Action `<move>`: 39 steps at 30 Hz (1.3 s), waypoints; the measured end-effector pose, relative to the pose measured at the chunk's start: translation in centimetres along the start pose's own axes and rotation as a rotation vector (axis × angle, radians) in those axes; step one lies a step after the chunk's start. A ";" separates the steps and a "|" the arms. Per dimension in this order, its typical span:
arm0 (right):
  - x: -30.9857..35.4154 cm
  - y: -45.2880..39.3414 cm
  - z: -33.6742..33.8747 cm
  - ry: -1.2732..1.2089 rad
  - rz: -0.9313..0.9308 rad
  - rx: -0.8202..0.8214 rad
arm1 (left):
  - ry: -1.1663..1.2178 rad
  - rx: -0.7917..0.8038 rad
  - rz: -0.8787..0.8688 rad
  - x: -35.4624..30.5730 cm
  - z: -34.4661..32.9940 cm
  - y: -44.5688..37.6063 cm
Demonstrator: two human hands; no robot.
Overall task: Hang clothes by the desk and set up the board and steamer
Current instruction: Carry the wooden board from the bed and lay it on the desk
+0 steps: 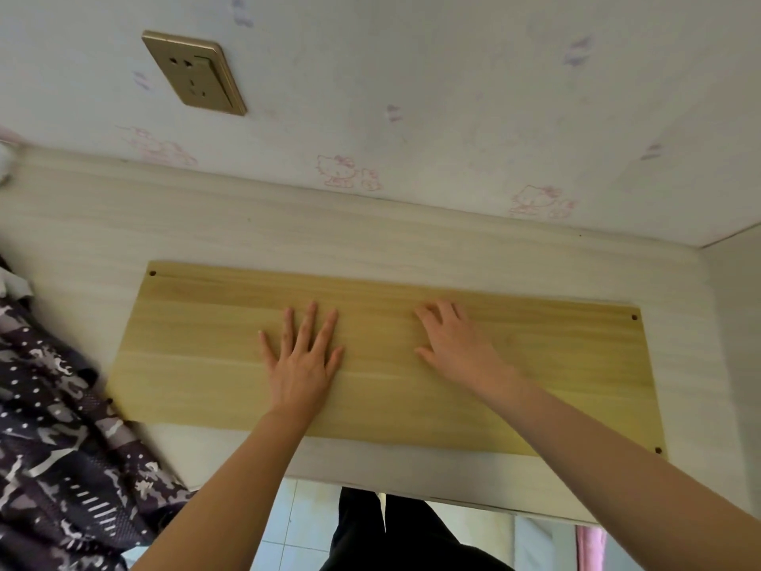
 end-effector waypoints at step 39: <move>-0.9 7.9 -7.0 0.063 -0.201 -0.062 | 0.055 0.104 0.138 5.8 0.0 2.8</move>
Point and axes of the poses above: each hand's wrist, its own y-axis away from the middle knuckle, its own z-axis out of the back of the hand, x = y × z, the point moved 6 cm from there along -y, towards the middle knuckle, and after that the axes turned 7 degrees about z, right-handed, at the moved point
